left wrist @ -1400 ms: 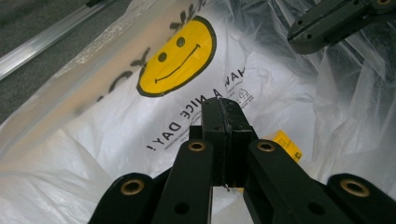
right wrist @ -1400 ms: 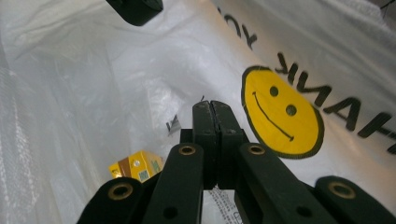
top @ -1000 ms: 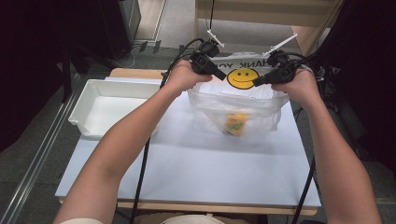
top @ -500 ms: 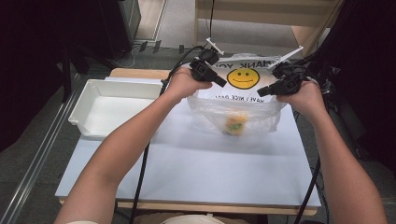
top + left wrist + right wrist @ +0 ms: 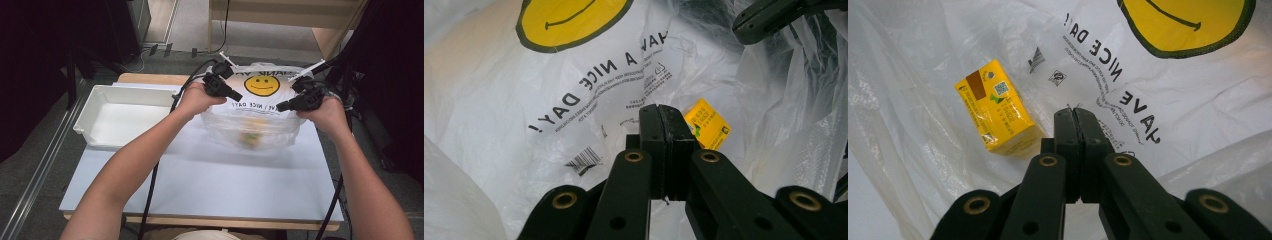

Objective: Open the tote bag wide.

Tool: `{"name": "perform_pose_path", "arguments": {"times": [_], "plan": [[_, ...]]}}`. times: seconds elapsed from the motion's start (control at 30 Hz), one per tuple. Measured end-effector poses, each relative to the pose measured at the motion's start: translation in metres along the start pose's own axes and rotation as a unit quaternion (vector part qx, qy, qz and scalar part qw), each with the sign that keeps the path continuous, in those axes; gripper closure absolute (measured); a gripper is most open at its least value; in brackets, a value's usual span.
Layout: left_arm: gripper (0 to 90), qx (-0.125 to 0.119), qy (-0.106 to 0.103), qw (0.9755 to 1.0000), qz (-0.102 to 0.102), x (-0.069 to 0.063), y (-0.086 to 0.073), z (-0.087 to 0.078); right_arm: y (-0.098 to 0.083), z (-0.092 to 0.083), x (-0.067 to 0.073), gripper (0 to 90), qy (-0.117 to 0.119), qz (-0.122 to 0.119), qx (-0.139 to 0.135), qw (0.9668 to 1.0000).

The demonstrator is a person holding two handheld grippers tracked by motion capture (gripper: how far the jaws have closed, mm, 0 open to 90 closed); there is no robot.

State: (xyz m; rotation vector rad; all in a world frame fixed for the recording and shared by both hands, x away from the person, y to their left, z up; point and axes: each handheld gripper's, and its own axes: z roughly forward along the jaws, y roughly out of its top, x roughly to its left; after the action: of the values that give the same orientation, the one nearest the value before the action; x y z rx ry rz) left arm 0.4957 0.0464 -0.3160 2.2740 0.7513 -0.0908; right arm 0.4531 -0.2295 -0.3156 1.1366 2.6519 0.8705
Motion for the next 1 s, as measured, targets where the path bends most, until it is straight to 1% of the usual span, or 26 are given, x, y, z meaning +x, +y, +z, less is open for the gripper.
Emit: {"name": "perform_pose_path", "arguments": {"times": [0.13, 0.17, 0.37, 0.5, 0.53, 0.57, 0.63, 0.7, 0.73, 0.8, 0.83, 0.9, 0.93, 1.0], "plan": [[90.0, -0.002, -0.002, 1.0000, 0.002, -0.001, -0.005, 0.005, -0.006, 0.002, 0.003, 90.0, 0.000, 0.002, -0.003, 1.0000], [90.0, -0.003, -0.003, 1.0000, -0.003, -0.002, -0.007, 0.006, -0.006, 0.002, 0.003, 90.0, 0.000, 0.002, -0.003, 1.0000], [90.0, -0.009, -0.007, 0.9999, -0.004, 0.001, -0.014, 0.011, -0.014, 0.007, 0.005, 90.0, 0.000, 0.002, -0.010, 0.9999], [90.0, -0.019, -0.012, 0.9997, -0.014, 0.005, -0.020, 0.013, -0.020, 0.012, 0.004, 90.0, 0.005, 0.006, -0.016, 0.9998], [90.0, -0.019, -0.009, 0.9996, -0.017, 0.005, -0.022, 0.014, -0.021, 0.013, 0.004, 90.0, 0.005, 0.004, -0.018, 0.9998], [90.0, -0.020, -0.009, 0.9996, -0.018, 0.006, -0.023, 0.015, -0.022, 0.014, 0.004, 90.0, 0.005, 0.008, -0.018, 0.9998], [90.0, -0.021, -0.009, 0.9996, -0.018, 0.007, -0.025, 0.016, -0.024, 0.015, 0.003, 90.0, 0.006, 0.006, -0.021, 0.9997], [90.0, -0.020, -0.005, 0.9996, -0.018, 0.007, -0.027, 0.018, -0.026, 0.017, 0.003, 90.0, 0.006, 0.011, -0.023, 0.9997], [90.0, -0.019, -0.003, 0.9997, -0.015, 0.008, -0.028, 0.018, -0.027, 0.018, 0.002, 90.0, 0.007, 0.011, -0.023, 0.9996], [90.0, -0.018, -0.003, 0.9996, -0.020, 0.009, -0.029, 0.020, -0.029, 0.021, 0.001, 90.0, 0.007, 0.012, -0.019, 0.9997], [90.0, -0.018, 0.000, 0.9997, -0.019, 0.009, -0.030, 0.021, -0.030, 0.023, 0.001, 90.0, 0.008, 0.012, -0.018, 0.9997], [90.0, -0.018, 0.002, 0.9996, -0.021, 0.010, -0.032, 0.023, -0.032, 0.026, 0.000, 90.0, 0.009, 0.018, -0.013, 0.9997], [90.0, -0.019, 0.003, 0.9996, -0.022, 0.010, -0.032, 0.024, -0.033, 0.028, -0.001, 90.0, 0.006, 0.015, -0.009, 0.9998], [90.0, -0.017, 0.002, 0.9996, -0.024, 0.011, -0.034, 0.026, -0.035, 0.031, -0.001, 90.0, 0.008, 0.018, -0.011, 0.9997]]}}
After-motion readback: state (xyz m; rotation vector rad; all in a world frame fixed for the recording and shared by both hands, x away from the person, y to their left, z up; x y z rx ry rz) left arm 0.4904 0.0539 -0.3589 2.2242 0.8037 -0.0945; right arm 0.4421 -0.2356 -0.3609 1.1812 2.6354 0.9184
